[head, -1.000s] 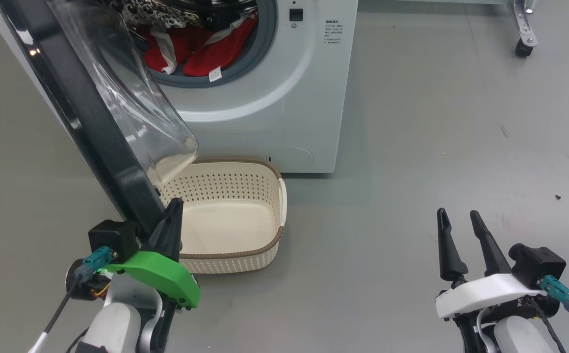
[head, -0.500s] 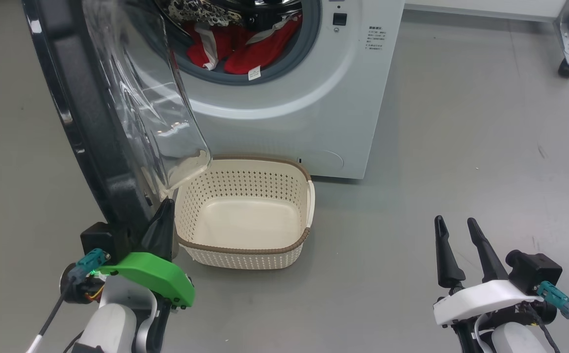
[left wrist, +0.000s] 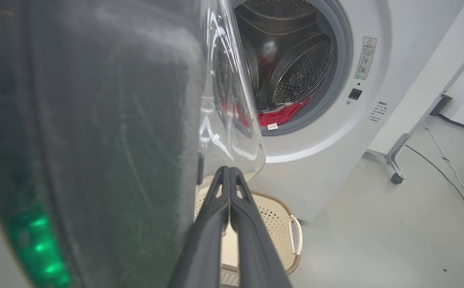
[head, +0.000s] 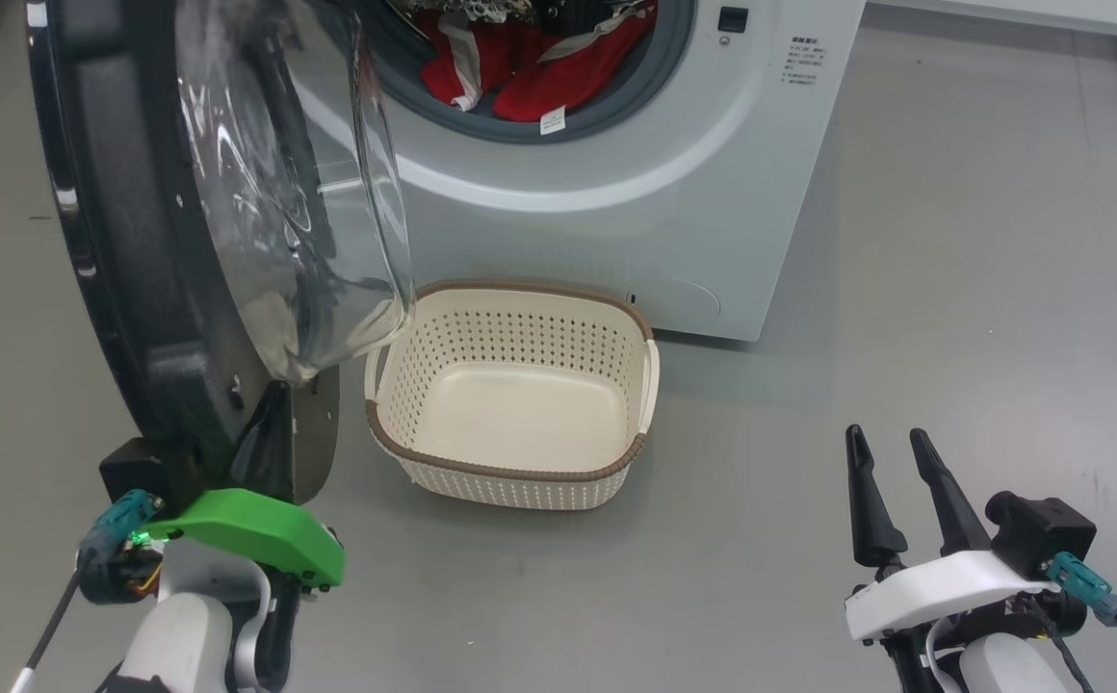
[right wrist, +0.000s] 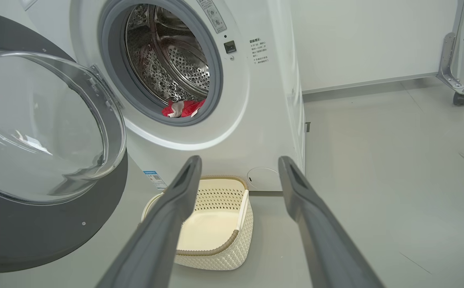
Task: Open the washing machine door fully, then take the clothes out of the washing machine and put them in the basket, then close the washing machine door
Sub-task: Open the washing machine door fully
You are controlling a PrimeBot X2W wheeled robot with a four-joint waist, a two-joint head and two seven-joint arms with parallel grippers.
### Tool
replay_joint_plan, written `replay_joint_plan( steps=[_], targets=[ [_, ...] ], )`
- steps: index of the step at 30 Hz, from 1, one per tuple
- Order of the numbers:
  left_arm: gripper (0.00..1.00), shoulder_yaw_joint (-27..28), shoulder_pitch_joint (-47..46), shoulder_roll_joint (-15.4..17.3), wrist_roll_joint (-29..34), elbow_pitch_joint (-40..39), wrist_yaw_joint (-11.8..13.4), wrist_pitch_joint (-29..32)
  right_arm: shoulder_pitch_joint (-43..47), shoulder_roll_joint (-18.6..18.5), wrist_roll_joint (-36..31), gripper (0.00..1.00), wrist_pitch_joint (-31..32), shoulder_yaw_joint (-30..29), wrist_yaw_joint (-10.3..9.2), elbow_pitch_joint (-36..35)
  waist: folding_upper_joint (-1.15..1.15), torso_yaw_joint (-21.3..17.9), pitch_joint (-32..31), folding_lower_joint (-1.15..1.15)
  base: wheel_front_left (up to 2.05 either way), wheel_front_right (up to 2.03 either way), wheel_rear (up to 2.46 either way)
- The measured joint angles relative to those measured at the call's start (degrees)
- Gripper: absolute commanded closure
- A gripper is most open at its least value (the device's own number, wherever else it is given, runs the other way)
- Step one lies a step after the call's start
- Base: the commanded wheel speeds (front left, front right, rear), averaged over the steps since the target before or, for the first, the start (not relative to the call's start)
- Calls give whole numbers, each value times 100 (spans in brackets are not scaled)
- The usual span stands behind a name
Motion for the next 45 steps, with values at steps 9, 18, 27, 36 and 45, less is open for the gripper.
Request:
replay_joint_plan(
  steps=[9,18,27,36,45],
  targets=[
    [100,382,-1,118,-158,4,77,-121,-13,-43,-91,0,0,115,0,0,0,163,184,0,0,0,0],
    [100,788,-14,246,-301,-20,149,-210,-107,-175,-140,0,0,146,0,-23,0,221,443,0,0,0,0],
    [100,1210,-188,371,-488,-9,194,-298,-200,-237,-233,0,0,232,0,-55,0,241,716,0,0,0,0],
    [100,1660,-300,635,-655,52,220,-381,-364,-369,-320,0,44,268,0,-149,0,216,1031,0,0,0,0],
    [100,1970,-510,713,-846,210,223,-447,-480,-477,-349,0,101,231,0,-241,0,223,1317,0,0,0,0]
  ],
)
